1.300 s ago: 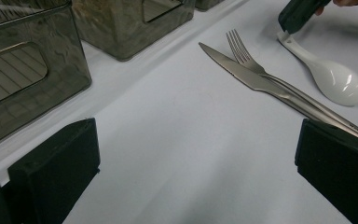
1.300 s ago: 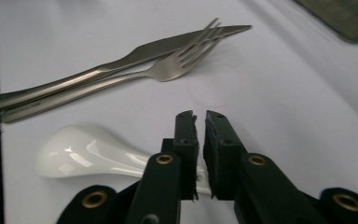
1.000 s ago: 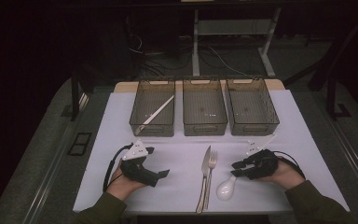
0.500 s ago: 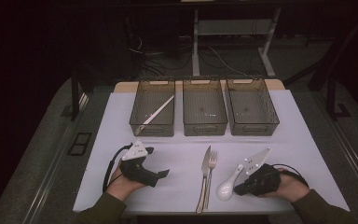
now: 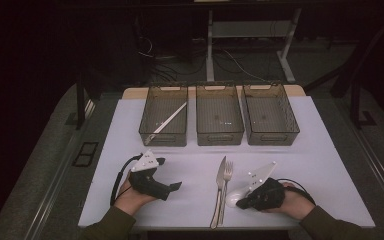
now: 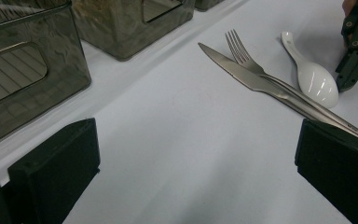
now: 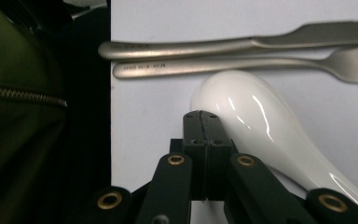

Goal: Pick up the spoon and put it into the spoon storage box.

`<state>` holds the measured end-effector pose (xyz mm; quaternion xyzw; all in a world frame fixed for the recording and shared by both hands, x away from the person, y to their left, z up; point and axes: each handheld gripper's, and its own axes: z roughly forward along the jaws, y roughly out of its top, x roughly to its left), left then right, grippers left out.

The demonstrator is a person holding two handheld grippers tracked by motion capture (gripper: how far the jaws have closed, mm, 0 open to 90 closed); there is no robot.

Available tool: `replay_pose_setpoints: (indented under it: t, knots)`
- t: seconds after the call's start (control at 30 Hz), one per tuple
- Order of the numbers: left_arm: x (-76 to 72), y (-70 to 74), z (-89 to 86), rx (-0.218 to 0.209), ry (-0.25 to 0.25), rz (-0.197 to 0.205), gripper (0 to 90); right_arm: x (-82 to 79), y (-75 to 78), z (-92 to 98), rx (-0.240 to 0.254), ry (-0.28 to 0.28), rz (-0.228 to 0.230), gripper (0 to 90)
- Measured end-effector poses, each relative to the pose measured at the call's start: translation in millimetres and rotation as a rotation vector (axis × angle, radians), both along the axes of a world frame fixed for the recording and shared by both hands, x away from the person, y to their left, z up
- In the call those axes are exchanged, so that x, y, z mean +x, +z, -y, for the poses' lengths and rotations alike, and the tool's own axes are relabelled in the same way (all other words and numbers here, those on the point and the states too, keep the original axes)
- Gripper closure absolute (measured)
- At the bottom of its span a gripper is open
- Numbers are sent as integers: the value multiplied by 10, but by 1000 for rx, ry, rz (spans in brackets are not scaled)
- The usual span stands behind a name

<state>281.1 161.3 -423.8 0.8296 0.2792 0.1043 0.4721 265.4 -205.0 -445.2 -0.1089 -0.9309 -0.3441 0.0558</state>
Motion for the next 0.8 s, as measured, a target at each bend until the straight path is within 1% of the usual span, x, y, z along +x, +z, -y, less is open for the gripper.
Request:
replay_pose_setpoints:
  t: [0.1, 0.2, 0.23, 0.3, 0.4, 0.5, 0.6, 0.63, 0.7, 0.77, 0.8]
  knots:
    - [1, 0, 2, 0, -1, -1, 0, 4, -3, -24, 7, 2, 0, 893]
    - [-1, 4, 2, 2, -2, 0, 0, 35, 36, 24, 13, 13, 1, 834]
    - [-2, 4, 0, 2, -2, 1, 0, 65, 61, 57, 13, 12, 0, 807]
    - [1, 6, -4, 3, -2, 1, 0, 137, 114, 132, 10, -10, 28, 767]
    - [3, 6, -5, 3, -2, 0, 0, 270, 164, 220, 3, -32, 58, 723]
    - [1, 8, -1, 2, 0, -1, 0, 384, 148, 233, -11, -20, 63, 660]
    - [3, 8, -5, 3, -2, -1, 0, 448, 92, 205, -32, 16, 76, 594]
    - [4, 6, -6, 2, -2, -2, 0, 467, 76, 199, -32, 39, 78, 567]
    - [5, 3, -9, 2, -3, -2, 0, 490, 66, 196, -26, 72, 85, 550]
    - [5, 1, -9, 1, -3, -5, 0, 508, 34, 199, -25, 108, 59, 532]
    - [4, 0, -8, 2, -2, -6, 0, 502, 21, 209, -24, 117, 63, 535]
